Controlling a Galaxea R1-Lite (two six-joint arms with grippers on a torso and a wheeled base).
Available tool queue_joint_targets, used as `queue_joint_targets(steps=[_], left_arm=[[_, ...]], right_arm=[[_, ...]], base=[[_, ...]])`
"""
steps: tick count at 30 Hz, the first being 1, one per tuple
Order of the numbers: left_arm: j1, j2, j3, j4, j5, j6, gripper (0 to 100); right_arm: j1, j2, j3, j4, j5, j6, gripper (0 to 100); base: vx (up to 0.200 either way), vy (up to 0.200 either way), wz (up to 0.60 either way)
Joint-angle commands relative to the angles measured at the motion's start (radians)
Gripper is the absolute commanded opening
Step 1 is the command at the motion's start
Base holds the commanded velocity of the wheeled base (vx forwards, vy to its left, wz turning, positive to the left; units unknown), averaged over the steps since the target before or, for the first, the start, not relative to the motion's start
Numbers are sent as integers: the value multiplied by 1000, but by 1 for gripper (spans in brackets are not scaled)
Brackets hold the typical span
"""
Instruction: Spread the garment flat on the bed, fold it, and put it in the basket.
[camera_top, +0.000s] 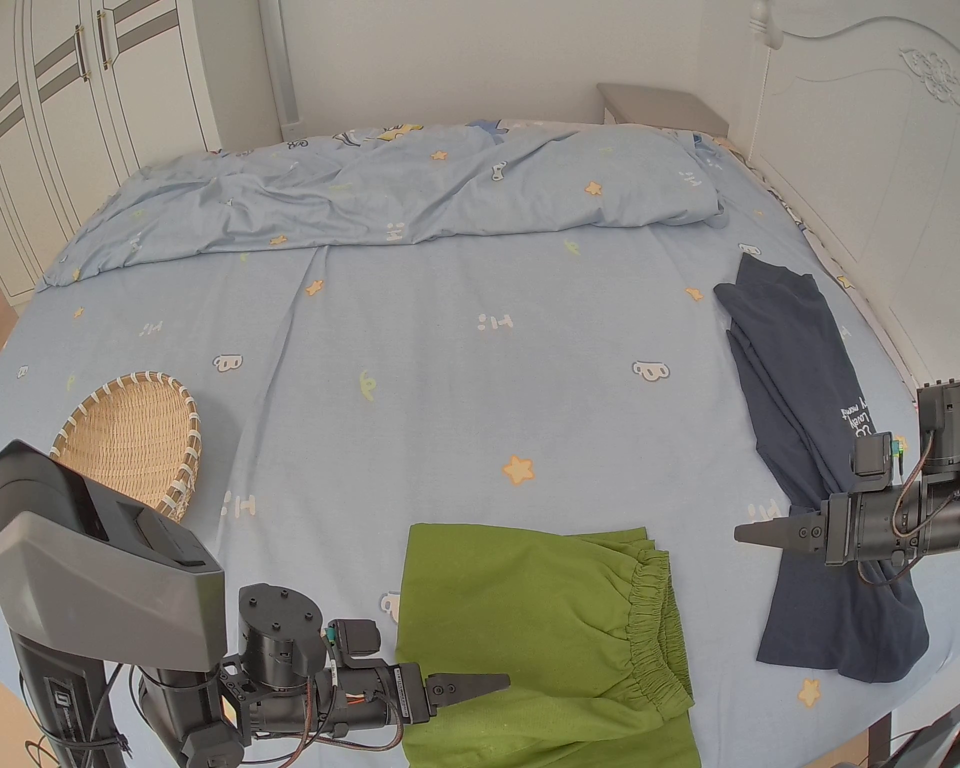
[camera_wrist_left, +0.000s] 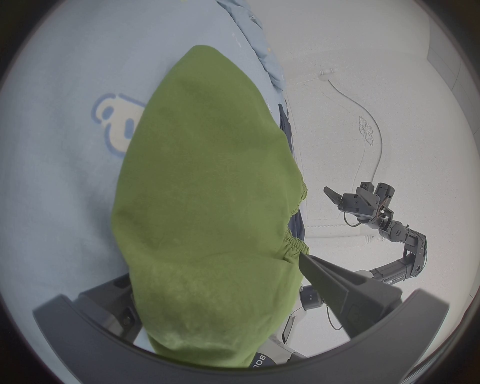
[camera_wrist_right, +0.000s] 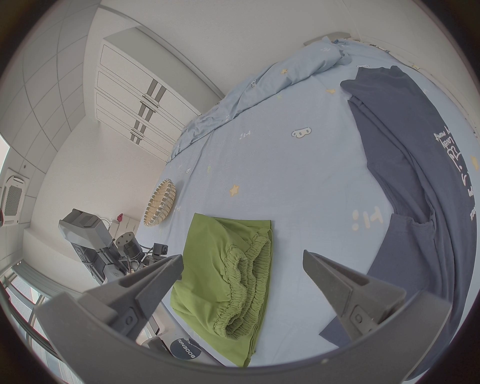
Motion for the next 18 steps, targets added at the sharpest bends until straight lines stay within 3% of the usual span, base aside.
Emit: queue_joint_targets(steps=[1, 10, 11, 18], left_arm=[[-1, 28, -11, -12, -2, -2, 100], [1, 33, -53, -12, -4, -2, 100], [1, 37, -56, -12, -4, -2, 0], [7, 30, -50, -12, -5, 6, 0]], right_arm=[[1, 1, 2, -1, 0, 1, 100], [14, 3, 6, -3, 0, 2, 100], [14, 1, 6, -1, 0, 2, 100], [14, 3, 6, -1, 0, 2, 100]], base=[[0, 0, 0], [0, 0, 0], [0, 0, 0], [0, 0, 0]])
